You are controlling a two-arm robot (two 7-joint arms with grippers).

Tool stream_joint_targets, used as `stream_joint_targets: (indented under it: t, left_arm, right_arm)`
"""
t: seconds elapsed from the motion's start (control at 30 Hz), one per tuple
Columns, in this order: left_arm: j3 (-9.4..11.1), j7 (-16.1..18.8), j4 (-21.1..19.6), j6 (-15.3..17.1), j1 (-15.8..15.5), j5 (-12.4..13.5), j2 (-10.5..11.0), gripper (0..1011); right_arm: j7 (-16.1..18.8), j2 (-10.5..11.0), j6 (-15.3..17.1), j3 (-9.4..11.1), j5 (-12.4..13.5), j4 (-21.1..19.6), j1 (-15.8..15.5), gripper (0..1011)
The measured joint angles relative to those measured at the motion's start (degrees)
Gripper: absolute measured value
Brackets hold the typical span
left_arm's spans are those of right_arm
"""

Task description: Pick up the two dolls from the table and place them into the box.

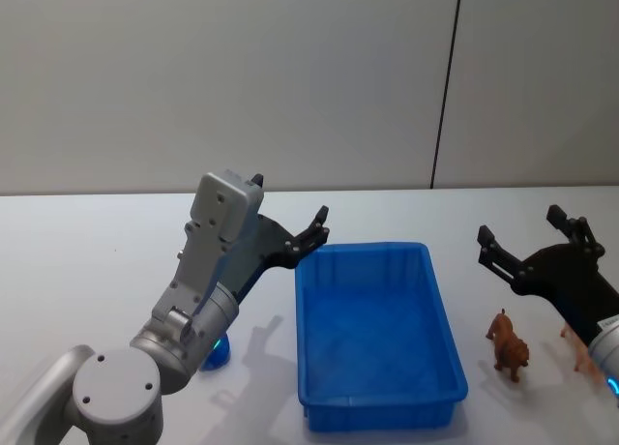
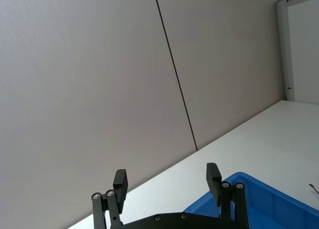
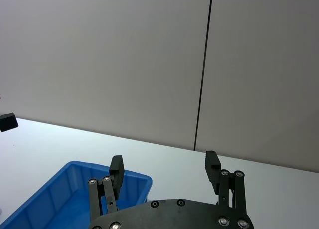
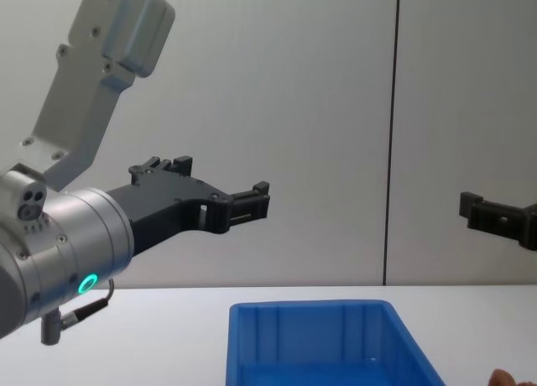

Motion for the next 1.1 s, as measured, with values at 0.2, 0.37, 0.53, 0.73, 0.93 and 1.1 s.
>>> stream_joint_targets:
  t: [0.2,0.37,0.53,0.73,0.93,1.1]
  left_arm:
    - [0.0,0.0,0.0,0.0,0.0,0.0,0.0,1001]
    - [0.0,0.0,0.0,0.0,0.0,0.0,0.0,1001]
    - [0.0,0.0,0.0,0.0,0.0,0.0,0.0,1001]
    - [0.0,0.0,0.0,0.0,0.0,0.0,0.0,1001]
    - [0.0,0.0,0.0,0.0,0.0,0.0,0.0,1001]
    - [0.0,0.0,0.0,0.0,0.0,0.0,0.0,1001]
  right_arm:
    - [0.0,0.0,0.0,0.0,0.0,0.0,0.0,1001]
    - [0.0,0.0,0.0,0.0,0.0,0.0,0.0,1001]
    - [0.0,0.0,0.0,0.0,0.0,0.0,0.0,1001]
    - [-0.5,0.5,-0.1,0.3,0.2,-0.4,-0.8,1001]
    - [-2.5,2.0,-0.4,1.1,1.0,-2.0,-3.3,1001]
    - [-5.8,4.1,-0.5,2.3,2.3,-4.1,-7.3,1001]
